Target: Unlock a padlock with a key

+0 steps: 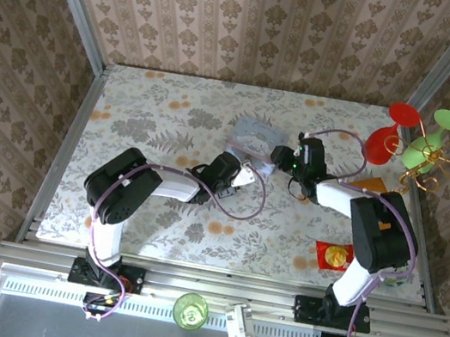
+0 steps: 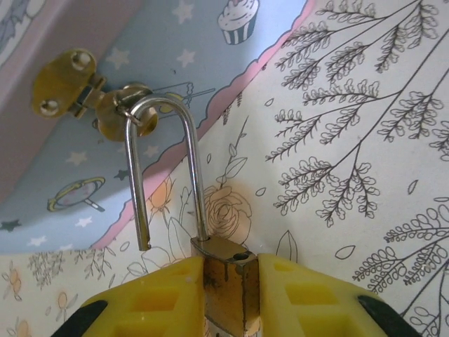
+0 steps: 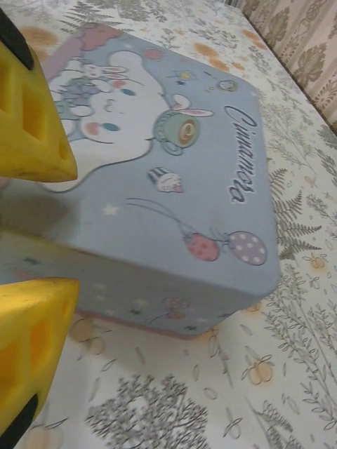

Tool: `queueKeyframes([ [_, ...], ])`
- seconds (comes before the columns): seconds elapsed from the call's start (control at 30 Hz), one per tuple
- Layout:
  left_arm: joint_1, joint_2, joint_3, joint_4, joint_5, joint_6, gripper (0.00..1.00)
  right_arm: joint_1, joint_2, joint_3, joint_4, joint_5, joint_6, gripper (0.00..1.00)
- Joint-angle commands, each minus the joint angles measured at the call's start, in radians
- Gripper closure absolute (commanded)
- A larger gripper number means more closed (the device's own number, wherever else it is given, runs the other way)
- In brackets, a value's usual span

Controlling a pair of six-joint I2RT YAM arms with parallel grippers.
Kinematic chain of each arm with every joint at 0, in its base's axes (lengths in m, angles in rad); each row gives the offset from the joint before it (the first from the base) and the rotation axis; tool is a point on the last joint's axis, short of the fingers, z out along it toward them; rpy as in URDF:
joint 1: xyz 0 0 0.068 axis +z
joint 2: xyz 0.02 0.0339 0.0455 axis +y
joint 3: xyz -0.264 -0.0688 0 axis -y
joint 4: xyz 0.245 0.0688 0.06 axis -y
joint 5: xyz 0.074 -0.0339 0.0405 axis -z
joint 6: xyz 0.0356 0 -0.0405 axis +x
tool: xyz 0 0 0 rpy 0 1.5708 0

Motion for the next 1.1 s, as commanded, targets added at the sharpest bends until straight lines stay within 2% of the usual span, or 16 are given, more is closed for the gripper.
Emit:
queueKeyframes([
  [0.0,0.011,0.029,0.039,-0.009,0.080,0.074,0.81,-0.008,0.067,0.075,-0.009,-0.018,0.017,0.60],
  [0.1,0.013,0.010,0.020,0.048,0.099,0.108,0.78,-0.008,0.112,0.120,-0.029,-0.044,0.015,0.62],
  [0.27,-0.011,0.007,0.069,-0.018,0.158,0.172,0.76,-0.004,0.132,0.129,-0.042,-0.058,0.016,0.63],
  [0.37,-0.017,0.060,0.156,-0.086,0.101,0.179,0.79,-0.001,0.142,0.127,-0.047,-0.066,0.016,0.63],
  [0.43,-0.004,0.102,0.280,-0.255,0.006,0.111,0.87,-0.001,0.151,0.124,-0.056,-0.063,0.019,0.63],
  [0.47,0.006,0.100,0.301,-0.300,0.004,0.081,0.87,-0.002,0.150,0.115,-0.047,-0.061,0.023,0.63],
  [0.5,0.019,0.080,0.276,-0.284,0.037,0.052,0.83,-0.006,0.149,0.105,-0.032,-0.062,0.029,0.63],
  [0.53,0.033,0.056,0.230,-0.237,0.069,0.040,0.74,-0.010,0.150,0.100,-0.022,-0.069,0.034,0.63],
  [0.6,0.033,0.012,0.172,-0.195,0.054,0.013,0.55,-0.014,0.152,0.105,-0.024,-0.079,0.032,0.63],
  [0.73,0.030,-0.127,0.125,-0.278,0.051,-0.184,0.50,-0.014,0.144,0.112,-0.035,-0.086,0.028,0.62],
  [0.77,0.030,-0.170,0.107,-0.285,0.041,-0.251,0.48,-0.014,0.143,0.113,-0.038,-0.087,0.026,0.62],
  [0.87,0.062,-0.310,-0.007,-0.226,0.119,-0.520,0.49,-0.014,0.152,0.131,-0.060,-0.093,0.019,0.62],
  [1.0,0.140,-0.352,-0.092,-0.248,0.176,-0.988,0.63,-0.015,0.170,0.144,-0.080,-0.077,0.029,0.62],
  [1.07,0.135,-0.329,-0.116,-0.224,0.208,-1.086,0.75,-0.015,0.175,0.147,-0.081,-0.076,0.036,0.62],
])
